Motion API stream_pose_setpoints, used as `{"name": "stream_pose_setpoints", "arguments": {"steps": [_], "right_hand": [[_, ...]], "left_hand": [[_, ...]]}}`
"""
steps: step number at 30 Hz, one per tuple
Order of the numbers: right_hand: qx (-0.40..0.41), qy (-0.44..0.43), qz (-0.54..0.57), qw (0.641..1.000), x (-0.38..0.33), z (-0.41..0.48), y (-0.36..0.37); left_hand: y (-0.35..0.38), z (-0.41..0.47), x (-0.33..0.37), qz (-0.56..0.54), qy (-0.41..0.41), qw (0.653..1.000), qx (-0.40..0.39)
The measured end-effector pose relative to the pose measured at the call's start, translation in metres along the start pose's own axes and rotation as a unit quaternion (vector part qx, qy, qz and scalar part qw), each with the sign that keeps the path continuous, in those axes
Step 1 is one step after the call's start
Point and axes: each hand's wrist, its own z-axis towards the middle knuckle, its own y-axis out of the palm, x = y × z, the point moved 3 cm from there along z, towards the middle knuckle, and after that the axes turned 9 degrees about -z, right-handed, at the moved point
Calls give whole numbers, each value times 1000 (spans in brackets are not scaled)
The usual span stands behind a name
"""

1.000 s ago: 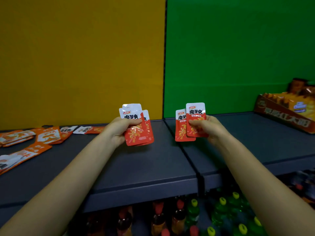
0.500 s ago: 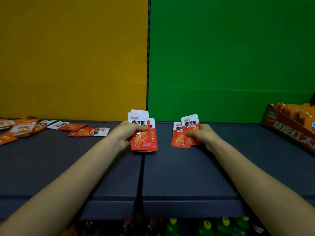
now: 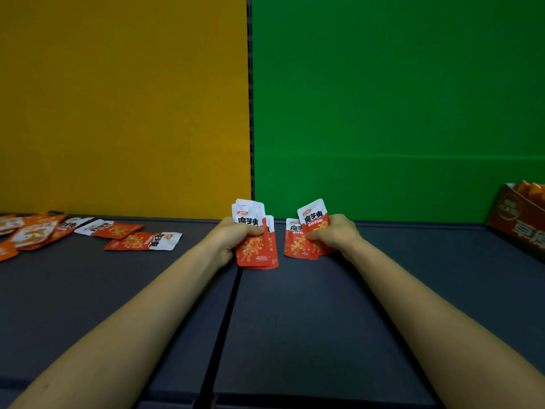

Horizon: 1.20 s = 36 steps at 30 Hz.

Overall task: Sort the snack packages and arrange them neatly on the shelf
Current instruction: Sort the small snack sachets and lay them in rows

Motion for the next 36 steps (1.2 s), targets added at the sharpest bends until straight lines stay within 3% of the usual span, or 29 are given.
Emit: {"name": "stream_pose_setpoints", "arguments": {"steps": [8,13,18,25,36], "right_hand": [[13,-47,-16,999,2,3,3],[66,1,-16,998,17,5,-22],[46,39,-113,992,31,-5,-25],[111,5,-291,950,19,-24,-19],[152,-40,-439,885,10,-30,-30]], "left_hand": [[-7,5,-3,-14,0,1000,2],[-8,0,0,-34,1,999,4],[-9,-5,2,-63,-2,998,-5],[-3,-14,2,-76,-3,997,-29],[3,-21,-2,-62,-2,997,-44]]}}
